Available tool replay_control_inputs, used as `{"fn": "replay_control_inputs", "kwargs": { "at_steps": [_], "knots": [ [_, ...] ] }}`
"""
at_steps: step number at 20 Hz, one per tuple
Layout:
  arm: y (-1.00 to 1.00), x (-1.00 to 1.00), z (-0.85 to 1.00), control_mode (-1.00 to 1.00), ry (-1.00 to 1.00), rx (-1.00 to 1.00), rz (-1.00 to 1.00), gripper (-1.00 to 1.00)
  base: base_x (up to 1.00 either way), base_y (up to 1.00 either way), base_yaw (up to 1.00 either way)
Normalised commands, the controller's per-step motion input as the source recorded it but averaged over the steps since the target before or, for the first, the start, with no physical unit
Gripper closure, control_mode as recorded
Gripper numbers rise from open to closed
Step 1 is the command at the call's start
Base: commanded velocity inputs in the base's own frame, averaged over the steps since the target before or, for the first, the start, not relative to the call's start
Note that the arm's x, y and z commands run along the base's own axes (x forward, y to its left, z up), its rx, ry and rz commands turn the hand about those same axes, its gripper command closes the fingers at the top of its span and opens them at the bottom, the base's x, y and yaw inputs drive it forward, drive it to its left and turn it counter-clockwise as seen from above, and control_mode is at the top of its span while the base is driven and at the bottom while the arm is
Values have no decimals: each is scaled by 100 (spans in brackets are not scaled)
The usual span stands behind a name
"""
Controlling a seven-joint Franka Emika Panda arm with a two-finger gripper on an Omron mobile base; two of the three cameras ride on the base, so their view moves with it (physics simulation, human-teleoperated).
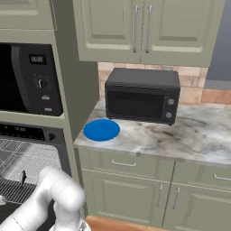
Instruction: Take the fish from the oven and place it on the plate on the counter.
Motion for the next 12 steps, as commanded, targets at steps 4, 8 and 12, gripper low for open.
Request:
{"fn": "replay_control_inputs", "kwargs": {
  "at_steps": [4,8,12],
  "knots": [
    [0,-30,99,-100,-22,0,0,-100,0,0,0],
    [0,0,100,-100,-24,0,0,-100,0,0,0],
    [0,25,100,-100,-20,0,0,-100,0,0,0]
  ]
}}
